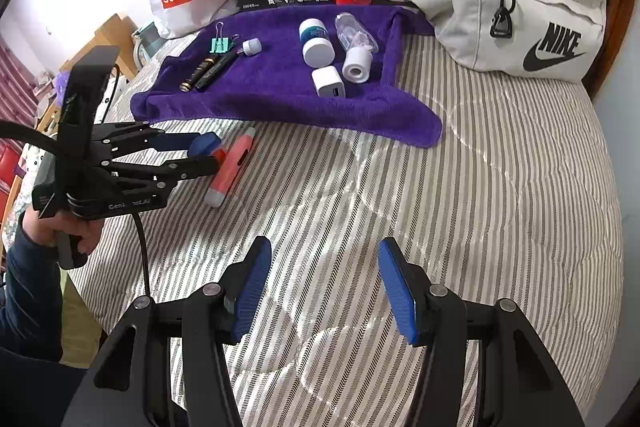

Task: Organize rigid objects
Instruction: 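Grasp the blue-capped pink container with the left tool while the right tool grasps the pink pen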

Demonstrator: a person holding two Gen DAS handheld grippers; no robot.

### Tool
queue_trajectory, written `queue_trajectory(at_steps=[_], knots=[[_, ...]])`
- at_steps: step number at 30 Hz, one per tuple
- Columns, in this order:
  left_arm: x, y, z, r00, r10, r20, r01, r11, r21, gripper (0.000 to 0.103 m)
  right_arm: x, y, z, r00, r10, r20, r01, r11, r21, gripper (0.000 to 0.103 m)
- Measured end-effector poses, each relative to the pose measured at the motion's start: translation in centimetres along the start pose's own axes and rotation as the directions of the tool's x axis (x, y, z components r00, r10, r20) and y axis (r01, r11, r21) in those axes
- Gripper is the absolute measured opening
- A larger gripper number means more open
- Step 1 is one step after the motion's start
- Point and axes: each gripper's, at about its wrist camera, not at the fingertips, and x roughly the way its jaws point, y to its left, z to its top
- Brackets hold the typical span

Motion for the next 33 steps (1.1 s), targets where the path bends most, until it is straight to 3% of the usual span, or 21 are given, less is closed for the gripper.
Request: queue_trajectory(at_steps=[8, 12, 16, 23, 30, 33], knots=[[1.4, -0.1, 0.8, 1.0, -0.001, -0.006, 0.001, 1.0, 0.024, 0.034, 1.3, -0.7, -0.3, 0.999, -0.008, -0.037, 0.009, 1.0, 0.028, 0.056], [1.4, -0.5, 0.8, 1.0, 0.032, -0.001, -0.031, 0.998, 0.059, 0.021, 1.8, 0.1, 0.0, 0.999, 0.002, -0.043, -0.001, 1.0, 0.023, 0.056], [0.6, 0.8, 0.0, 1.0, 0.016, -0.003, -0.016, 1.0, 0.012, 0.021, 3.0, 1.4, 0.9, 0.999, 0.032, -0.042, -0.031, 0.999, 0.026, 0.056], [-1.5, 4.9, -2.6, 0.998, 0.069, -0.001, -0.069, 0.992, -0.105, 0.021, 6.3, 5.1, 3.2, 0.997, 0.065, -0.05, -0.067, 0.997, -0.027, 0.056], [-2.9, 7.8, -4.8, 0.997, 0.081, 0.003, -0.079, 0.978, -0.193, 0.021, 9.7, 7.6, 5.6, 0.997, 0.052, -0.052, -0.053, 0.998, -0.031, 0.056], [-3.1, 8.3, -5.3, 0.997, 0.077, 0.013, -0.072, 0.972, -0.222, 0.021, 10.5, 8.6, 5.8, 1.0, 0.004, -0.026, -0.006, 0.998, -0.07, 0.057]])
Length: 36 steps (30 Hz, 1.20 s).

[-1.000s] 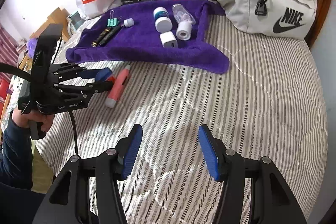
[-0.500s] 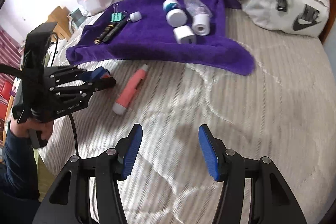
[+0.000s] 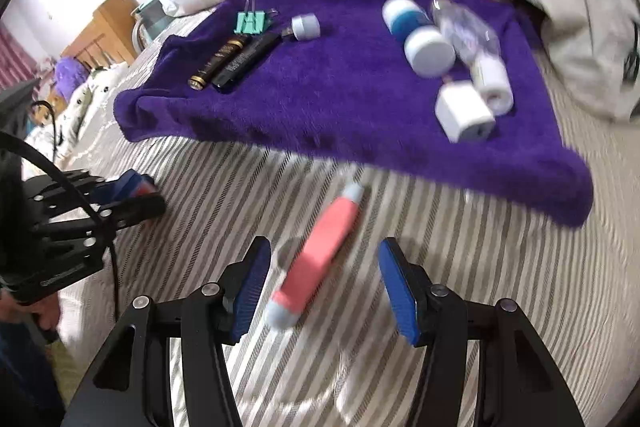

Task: Organize rigid objects
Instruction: 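Grasp the blue-capped pink container with the left tool while the right tool grasps the pink pen, then carry the blue-capped container and pink pen with both tools onto the towel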

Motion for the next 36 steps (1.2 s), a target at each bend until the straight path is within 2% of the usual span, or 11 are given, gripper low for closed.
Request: queue_trajectory(at_steps=[5, 10, 12, 17, 19, 22, 24, 26, 36], knots=[[0.1, 0.0, -0.3, 1.0, -0.006, 0.007, 0.006, 1.0, -0.013, 0.021, 0.4, 0.9, -0.9, 0.996, -0.069, 0.059, 0.076, 0.989, -0.126, 0.054], [0.0, 0.2, -0.4, 1.0, -0.014, 0.011, 0.015, 1.0, -0.023, 0.021, -0.2, -1.4, -1.6, 0.996, -0.069, 0.051, 0.074, 0.992, -0.103, 0.052], [0.0, 0.3, -0.5, 1.0, -0.017, 0.015, 0.018, 0.999, -0.028, 0.022, -0.6, -2.0, -1.7, 0.997, -0.061, 0.048, 0.065, 0.994, -0.093, 0.045], [0.0, 0.4, -0.5, 1.0, -0.022, 0.014, 0.022, 0.999, -0.029, 0.022, -0.2, -1.2, -1.2, 0.995, -0.082, 0.052, 0.089, 0.987, -0.135, 0.043], [0.0, 0.4, -0.5, 1.0, -0.025, 0.011, 0.025, 0.999, -0.03, 0.022, -0.2, -1.0, -1.1, 0.996, -0.077, 0.055, 0.084, 0.986, -0.146, 0.04], [0.0, 0.3, -0.4, 1.0, -0.023, 0.004, 0.023, 0.999, -0.024, 0.022, -0.1, -0.5, -0.9, 0.997, -0.065, 0.043, 0.072, 0.981, -0.18, 0.031], [0.0, 0.3, -0.2, 1.0, -0.018, -0.003, 0.018, 1.0, -0.023, 0.022, -0.1, -0.2, -0.8, 0.998, -0.051, 0.032, 0.056, 0.976, -0.209, 0.021], [0.1, 0.2, -0.1, 1.0, -0.011, -0.007, 0.011, 1.0, -0.017, 0.022, -0.2, -0.2, -0.9, 0.999, -0.043, 0.019, 0.046, 0.974, -0.223, 0.017], [0.3, -0.5, 0.0, 1.0, 0.022, -0.007, -0.022, 1.0, 0.005, 0.022, 0.1, 0.6, -0.6, 0.998, -0.052, 0.024, 0.057, 0.965, -0.257, 0.017]])
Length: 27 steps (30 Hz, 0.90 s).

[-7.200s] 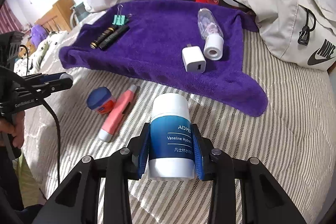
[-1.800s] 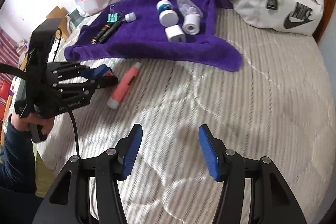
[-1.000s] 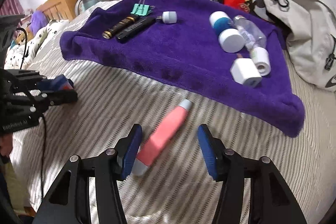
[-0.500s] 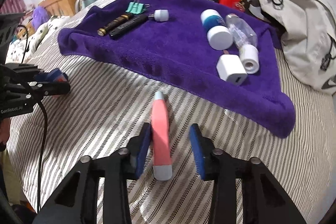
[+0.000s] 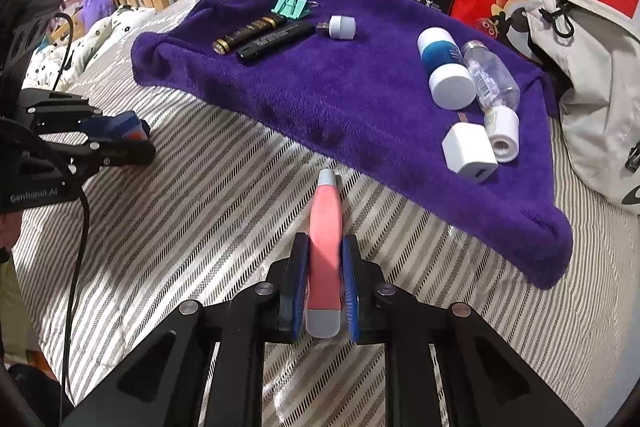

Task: Organize rigid objects
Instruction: 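Carry the blue-capped container and pink pen with both tools onto the towel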

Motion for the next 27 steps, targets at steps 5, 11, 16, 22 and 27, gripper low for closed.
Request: queue_trajectory(at_steps=[5, 11, 16, 22, 27], knots=[[-0.1, -0.2, -0.3, 1.0, 0.019, 0.014, -0.019, 1.0, 0.008, 0.021, 0.0, -0.7, 0.0, 0.999, 0.048, -0.005, -0.048, 0.999, 0.015, 0.017], [-1.1, 0.0, -0.3, 1.0, 0.004, 0.013, -0.003, 1.0, -0.016, 0.021, -0.7, -1.8, -1.0, 0.99, 0.139, -0.008, -0.138, 0.987, 0.08, 0.017], [-2.4, -0.2, 0.3, 0.999, 0.007, 0.035, -0.006, 1.0, -0.024, 0.021, -2.5, -2.1, -2.4, 0.987, 0.156, 0.023, -0.158, 0.983, 0.094, 0.017], [-4.2, -0.7, 1.9, 0.996, -0.025, 0.085, 0.027, 0.999, -0.03, 0.021, -5.2, -3.4, -2.6, 0.985, 0.159, 0.071, -0.166, 0.982, 0.095, 0.017], [-4.4, -1.0, 4.4, 0.994, -0.045, 0.1, 0.047, 0.999, -0.015, 0.021, -6.8, -4.7, -1.4, 0.982, 0.152, 0.11, -0.163, 0.982, 0.099, 0.017]])
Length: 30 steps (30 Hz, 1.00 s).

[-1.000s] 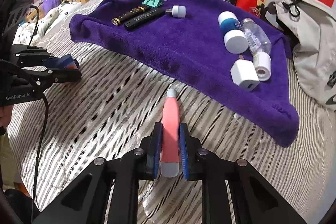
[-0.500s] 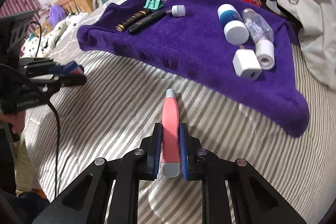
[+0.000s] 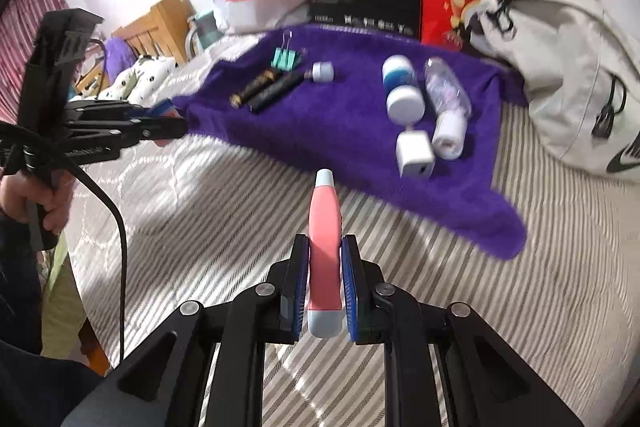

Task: Organize rigid objects
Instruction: 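Carry the blue-capped container and pink pen with both tools onto the towel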

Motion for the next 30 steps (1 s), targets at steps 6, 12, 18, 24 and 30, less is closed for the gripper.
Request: queue_trajectory(at_steps=[6, 12, 18, 24, 30], knots=[[1.9, -0.3, 3.0, 1.0, -0.007, -0.014, 0.008, 1.0, 0.022, 0.021, -0.5, -1.3, 3.7, 0.999, -0.006, 0.05, 0.006, 1.0, -0.003, 0.017], [3.6, 0.4, 5.2, 1.0, -0.007, -0.023, 0.008, 1.0, 0.024, 0.021, 2.1, -2.2, 7.1, 0.999, -0.007, 0.037, 0.007, 1.0, -0.008, 0.017], [4.9, 1.6, 6.0, 0.999, -0.006, -0.034, 0.006, 1.0, 0.015, 0.021, 6.5, -2.7, 9.4, 0.999, -0.026, -0.021, 0.026, 1.0, -0.018, 0.017], [5.9, 2.6, 6.0, 0.999, -0.011, -0.048, 0.012, 1.0, 0.005, 0.021, 10.5, -2.5, 9.5, 0.992, -0.08, -0.096, 0.076, 0.996, -0.044, 0.017], [6.4, 3.2, 5.9, 0.998, -0.02, -0.052, 0.021, 1.0, 0.007, 0.021, 11.2, -2.1, 9.2, 0.985, -0.142, -0.101, 0.133, 0.987, -0.088, 0.017]])
